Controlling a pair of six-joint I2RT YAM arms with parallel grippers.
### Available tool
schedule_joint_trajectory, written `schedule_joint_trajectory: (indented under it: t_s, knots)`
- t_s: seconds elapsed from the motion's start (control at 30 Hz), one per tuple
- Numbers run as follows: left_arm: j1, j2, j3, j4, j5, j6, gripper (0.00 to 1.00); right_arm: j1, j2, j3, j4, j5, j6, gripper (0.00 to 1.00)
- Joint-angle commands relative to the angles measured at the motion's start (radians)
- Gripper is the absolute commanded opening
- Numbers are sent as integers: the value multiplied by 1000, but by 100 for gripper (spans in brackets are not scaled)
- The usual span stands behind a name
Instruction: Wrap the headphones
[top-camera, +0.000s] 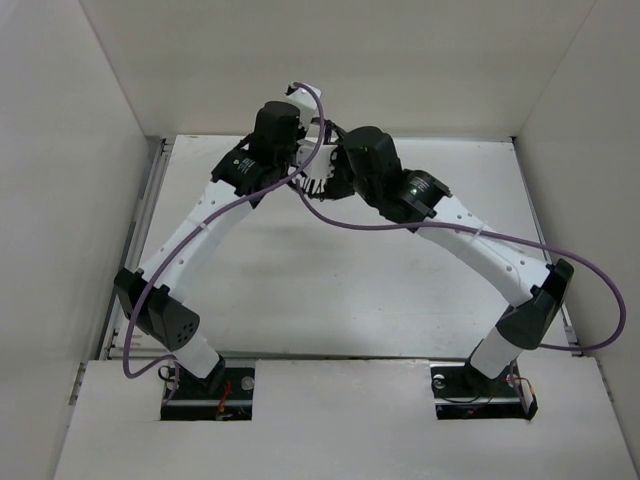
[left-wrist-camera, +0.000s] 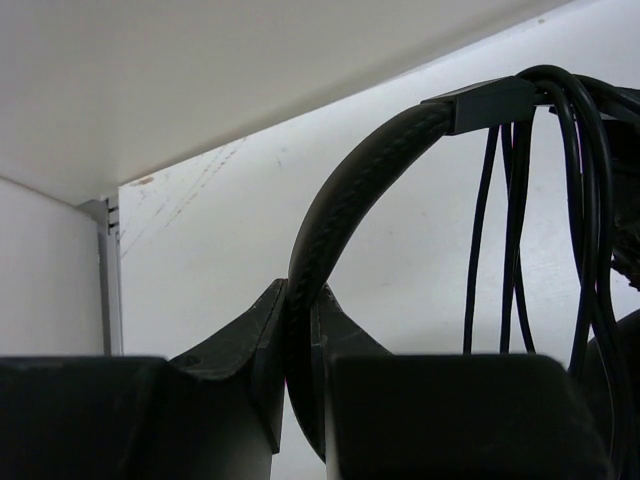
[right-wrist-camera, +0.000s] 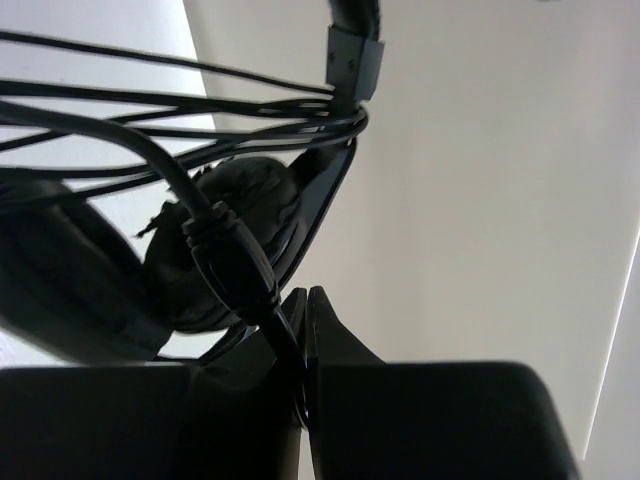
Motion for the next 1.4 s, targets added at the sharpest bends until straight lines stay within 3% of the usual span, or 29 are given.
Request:
schedule_joint_trajectory:
  t_s: [0.0,0.37,0.7,1.1,1.37]
  knots:
    - [-25,-29,32,-47,80,-48,3,-12,-6,18,131,-15,23,4]
    - [-20,-75,6,-101,196,-126,3,-119,10,118,-56,-263,333,6]
    - [-26,-87,6,-115,236,-143,3,-213,40,185,-192,-510,538,13]
    - [-34,-96,0,-126,253,-146,3,-282,56,181,-171,-506,612,19]
    - [-40,-99,-20,-133,273,-149,3,-334,52,210,-203,-587,652,22]
